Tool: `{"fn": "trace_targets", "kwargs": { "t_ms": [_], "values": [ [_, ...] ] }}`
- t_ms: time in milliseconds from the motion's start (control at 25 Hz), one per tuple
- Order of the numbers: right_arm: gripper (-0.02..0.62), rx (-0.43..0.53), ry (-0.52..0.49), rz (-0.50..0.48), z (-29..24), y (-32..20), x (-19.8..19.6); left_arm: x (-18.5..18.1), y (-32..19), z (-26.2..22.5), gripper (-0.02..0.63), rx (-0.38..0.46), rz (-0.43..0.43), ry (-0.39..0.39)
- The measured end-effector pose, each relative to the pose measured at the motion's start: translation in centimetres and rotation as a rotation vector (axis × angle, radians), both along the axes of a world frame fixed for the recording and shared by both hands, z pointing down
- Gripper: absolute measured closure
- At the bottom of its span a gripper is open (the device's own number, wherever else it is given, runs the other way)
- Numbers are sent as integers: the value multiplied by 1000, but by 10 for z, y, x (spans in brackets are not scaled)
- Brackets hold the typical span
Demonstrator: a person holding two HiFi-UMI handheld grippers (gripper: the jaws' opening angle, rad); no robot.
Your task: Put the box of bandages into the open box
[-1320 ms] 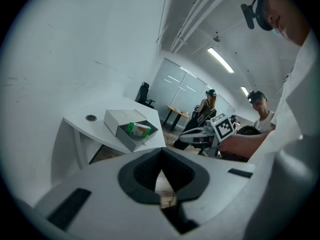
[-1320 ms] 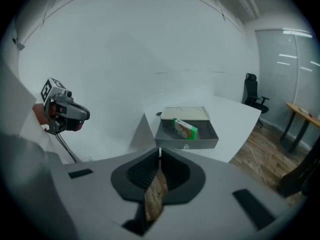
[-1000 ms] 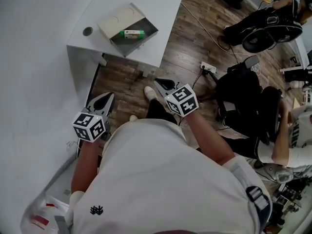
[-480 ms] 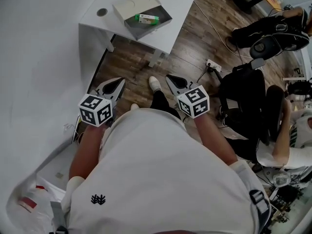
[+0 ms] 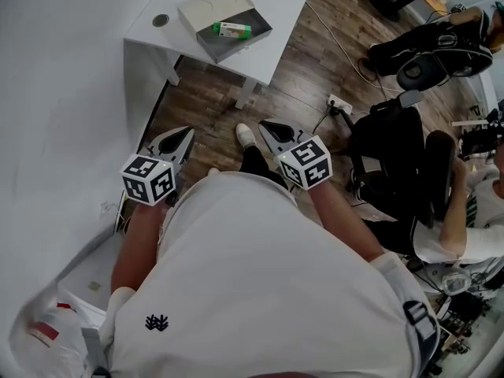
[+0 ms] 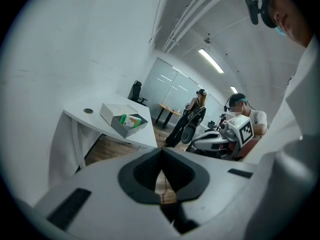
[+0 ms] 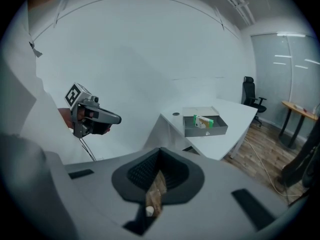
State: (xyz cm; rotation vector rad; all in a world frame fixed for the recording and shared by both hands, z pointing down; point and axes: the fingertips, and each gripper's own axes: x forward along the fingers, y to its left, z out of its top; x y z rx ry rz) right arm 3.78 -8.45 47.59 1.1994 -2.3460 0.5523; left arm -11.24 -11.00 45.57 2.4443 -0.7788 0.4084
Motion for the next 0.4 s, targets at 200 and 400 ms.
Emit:
{"fn": "trace_targets", "kwargs": {
  "t_ms": [200, 400],
  "values": [
    [589, 2, 16, -18, 1, -2, -6, -2, 0, 2, 602, 1, 7, -6],
    [588, 2, 18, -71, 0, 0, -22, -13, 8, 4, 601, -12, -17, -18]
  ]
}}
